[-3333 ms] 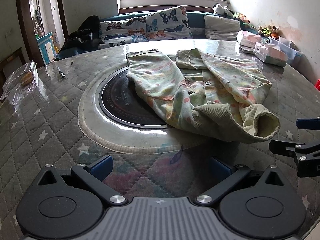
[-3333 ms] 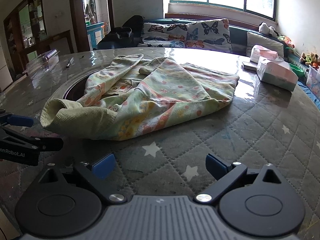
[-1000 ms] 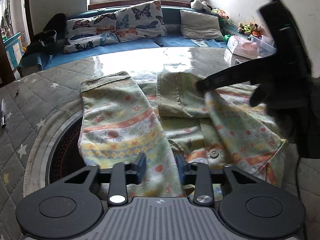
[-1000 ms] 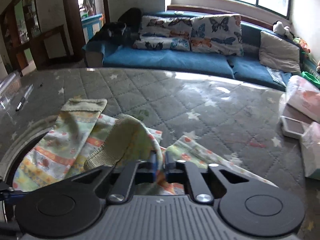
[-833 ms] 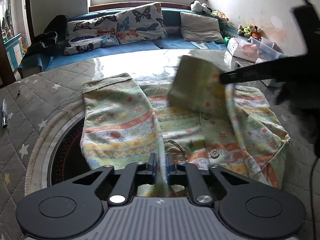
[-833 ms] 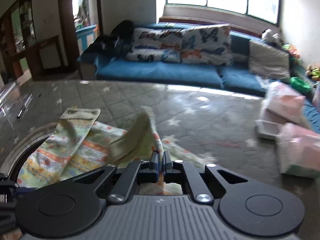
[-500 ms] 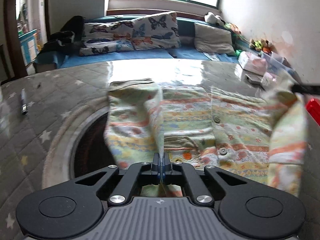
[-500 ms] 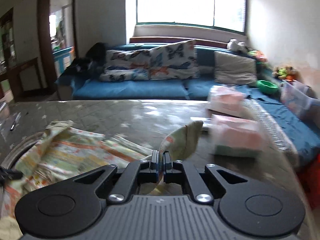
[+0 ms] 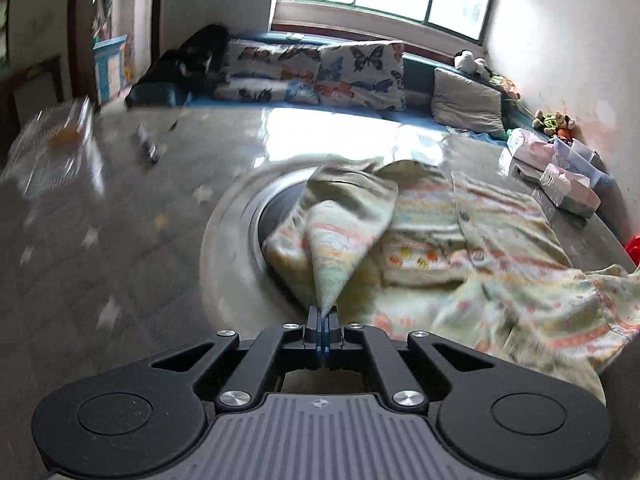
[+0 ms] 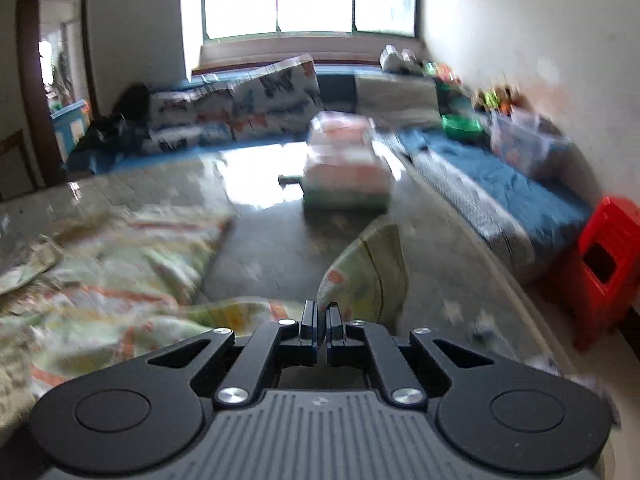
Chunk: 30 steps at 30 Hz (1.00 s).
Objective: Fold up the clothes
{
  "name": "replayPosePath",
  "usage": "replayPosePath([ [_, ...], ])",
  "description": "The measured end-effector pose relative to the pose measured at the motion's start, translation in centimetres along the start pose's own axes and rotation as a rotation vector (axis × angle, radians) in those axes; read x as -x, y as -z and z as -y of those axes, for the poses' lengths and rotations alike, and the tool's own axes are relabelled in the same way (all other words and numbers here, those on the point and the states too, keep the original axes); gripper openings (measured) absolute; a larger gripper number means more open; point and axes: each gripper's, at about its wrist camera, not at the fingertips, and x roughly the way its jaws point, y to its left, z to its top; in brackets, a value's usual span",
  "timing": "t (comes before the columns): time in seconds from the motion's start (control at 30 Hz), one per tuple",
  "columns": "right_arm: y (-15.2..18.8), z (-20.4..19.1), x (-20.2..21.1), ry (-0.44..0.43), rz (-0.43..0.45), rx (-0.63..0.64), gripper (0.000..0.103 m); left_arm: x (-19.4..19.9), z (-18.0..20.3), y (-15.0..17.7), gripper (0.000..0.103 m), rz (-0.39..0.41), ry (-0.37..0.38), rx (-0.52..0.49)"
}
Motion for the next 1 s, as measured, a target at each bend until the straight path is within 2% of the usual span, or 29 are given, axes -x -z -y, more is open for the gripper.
replayPosePath([
  [0.17, 2.4, 1.2, -0.8, 0.036, -0.092, -0.018, 0.011, 1.1, -0.3, 1.9, 0.003, -0.053, 0.023, -0.007],
  [0.2, 2.6, 1.4, -0.7, 0.037, -0.095, -0.017, 0.012, 1.3, -0.3, 2.0, 0.007, -0.055, 0.026, -0.003],
  [0.3, 2.6, 1.8, 0.0, 0.06, -0.077, -0.01, 0.017, 1.9, -0.5, 1.5, 0.01, -0.045, 0.035, 0.0],
  [0.33, 2.3, 1.8, 0.3, 0.069, -0.061, -0.005, 0.019, 2.2, -0.5, 1.3, 0.014, -0.036, 0.035, -0.003],
  [0.4, 1.8, 1.9, 0.6, 0.078, -0.034, 0.001, 0.024, 2.7, -0.2, 1.0, 0.032, -0.014, 0.035, -0.017],
  [0.47, 1.4, 1.5, 0.2, 0.054, -0.025, -0.003, 0.032, 3.2, 0.1, 0.7, 0.045, 0.006, 0.033, -0.028],
  [0.63, 1.1, 0.4, -3.3, 0.012, -0.069, 0.003, 0.033, 3.0, 1.0, 0.0, 0.052, 0.026, 0.041, -0.041],
  [0.7, 1.2, 0.4, -4.8, 0.021, -0.091, 0.001, 0.033, 2.8, 1.3, -0.5, 0.053, 0.032, 0.035, -0.047],
  [1.0, 0.9, 1.9, -7.2, 0.051, -0.099, -0.039, 0.039, -3.1, 4.4, -3.2, 0.054, 0.016, 0.026, -0.14],
])
